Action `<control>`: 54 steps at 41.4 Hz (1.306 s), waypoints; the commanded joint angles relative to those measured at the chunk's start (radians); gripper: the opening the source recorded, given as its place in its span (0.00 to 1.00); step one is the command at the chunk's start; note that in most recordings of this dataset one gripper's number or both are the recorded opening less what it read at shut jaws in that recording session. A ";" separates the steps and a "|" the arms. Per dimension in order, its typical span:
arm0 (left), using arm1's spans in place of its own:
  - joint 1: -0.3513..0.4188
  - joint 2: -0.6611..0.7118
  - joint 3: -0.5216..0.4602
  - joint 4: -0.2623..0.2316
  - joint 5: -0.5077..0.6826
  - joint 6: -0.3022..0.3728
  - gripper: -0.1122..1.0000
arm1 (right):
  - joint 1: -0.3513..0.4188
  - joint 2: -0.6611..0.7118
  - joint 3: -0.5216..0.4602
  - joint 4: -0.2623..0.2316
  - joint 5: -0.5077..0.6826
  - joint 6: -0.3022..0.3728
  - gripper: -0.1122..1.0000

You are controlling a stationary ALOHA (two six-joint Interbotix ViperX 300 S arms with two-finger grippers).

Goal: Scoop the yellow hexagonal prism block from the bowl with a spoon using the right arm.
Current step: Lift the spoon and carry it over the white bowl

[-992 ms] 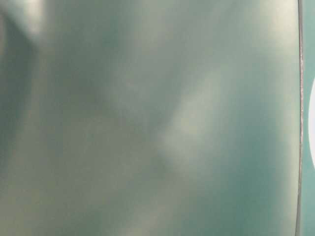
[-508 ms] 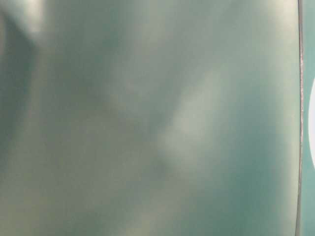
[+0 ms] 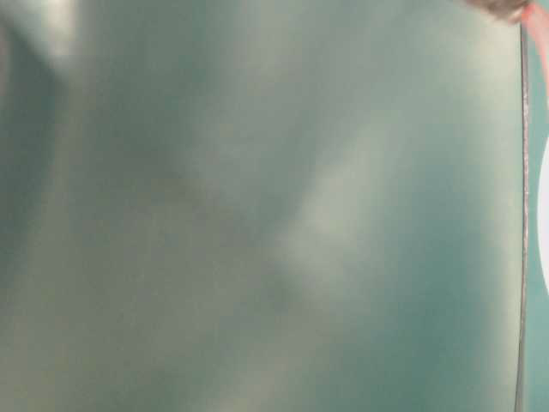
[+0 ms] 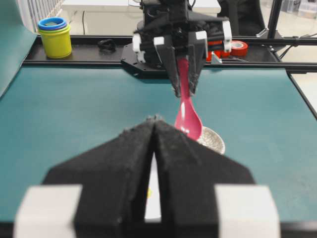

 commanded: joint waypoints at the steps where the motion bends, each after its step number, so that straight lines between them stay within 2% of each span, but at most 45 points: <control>1: 0.003 0.008 -0.014 0.002 -0.005 0.000 0.10 | -0.052 -0.018 -0.071 -0.005 0.118 -0.005 0.32; 6: 0.008 0.006 -0.015 0.002 -0.006 0.000 0.10 | -0.126 -0.014 -0.138 -0.020 0.281 -0.003 0.32; 14: 0.011 0.008 -0.014 0.002 -0.003 -0.002 0.10 | -0.215 0.006 -0.230 -0.023 0.454 0.002 0.32; 18: 0.009 0.009 -0.014 0.002 -0.005 -0.002 0.10 | -0.244 0.031 -0.268 -0.025 0.515 0.002 0.32; 28: 0.011 0.008 -0.015 0.002 -0.003 -0.002 0.10 | -0.284 0.140 -0.385 -0.077 0.707 0.014 0.32; 32: 0.011 0.008 -0.015 0.002 -0.003 -0.002 0.10 | -0.285 0.179 -0.430 -0.107 0.750 0.032 0.32; 43: 0.011 0.006 -0.014 0.002 -0.003 -0.002 0.10 | -0.285 0.250 -0.515 -0.232 0.822 0.104 0.32; 54: 0.011 0.006 -0.014 0.002 -0.003 0.000 0.10 | -0.284 0.284 -0.531 -0.249 0.830 0.114 0.32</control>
